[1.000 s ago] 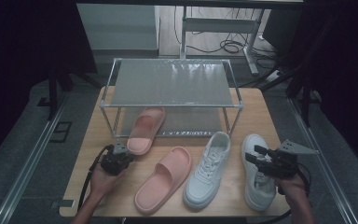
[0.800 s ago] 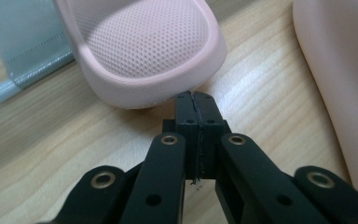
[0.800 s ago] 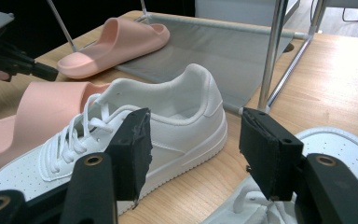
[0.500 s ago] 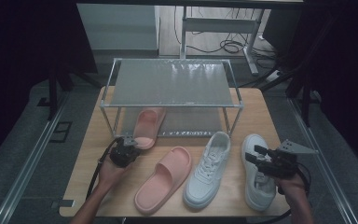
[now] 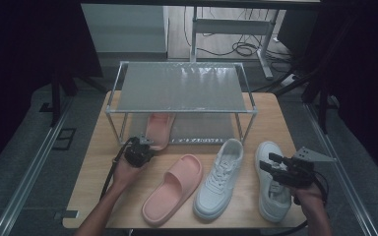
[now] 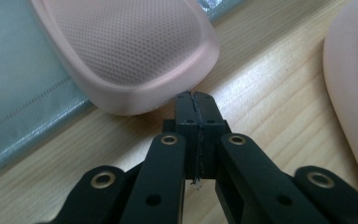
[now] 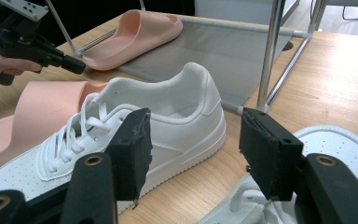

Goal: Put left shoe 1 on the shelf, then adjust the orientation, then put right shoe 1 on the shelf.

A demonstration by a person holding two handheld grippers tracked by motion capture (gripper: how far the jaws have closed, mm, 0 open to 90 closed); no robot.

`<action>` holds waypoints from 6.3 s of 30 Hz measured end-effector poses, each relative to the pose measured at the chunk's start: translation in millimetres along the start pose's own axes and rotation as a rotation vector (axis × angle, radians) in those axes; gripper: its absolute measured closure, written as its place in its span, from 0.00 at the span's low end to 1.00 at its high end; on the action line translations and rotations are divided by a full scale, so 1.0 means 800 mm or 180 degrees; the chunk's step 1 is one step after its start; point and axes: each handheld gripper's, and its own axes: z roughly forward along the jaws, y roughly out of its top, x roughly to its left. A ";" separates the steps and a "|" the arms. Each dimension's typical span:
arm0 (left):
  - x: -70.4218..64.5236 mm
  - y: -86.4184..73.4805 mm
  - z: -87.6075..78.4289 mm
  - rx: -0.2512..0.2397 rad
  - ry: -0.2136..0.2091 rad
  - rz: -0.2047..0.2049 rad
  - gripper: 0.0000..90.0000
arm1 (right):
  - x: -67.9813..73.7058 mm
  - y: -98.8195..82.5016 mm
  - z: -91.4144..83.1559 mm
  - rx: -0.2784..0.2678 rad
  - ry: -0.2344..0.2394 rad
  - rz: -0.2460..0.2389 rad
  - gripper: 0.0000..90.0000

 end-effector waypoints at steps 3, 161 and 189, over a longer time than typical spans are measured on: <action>0.001 0.006 0.005 0.0017 0.0009 -0.0008 1.00 | 0.000 0.000 -0.001 0.0002 0.0001 0.0006 0.49; -0.142 -0.085 -0.070 -0.0175 -0.0935 0.0087 0.99 | 0.000 -0.001 0.000 0.0006 -0.0016 -0.0011 0.49; -0.135 -0.054 -0.079 -0.0460 -0.0875 0.0010 0.62 | -0.003 0.000 -0.005 -0.0017 -0.0031 0.0006 0.49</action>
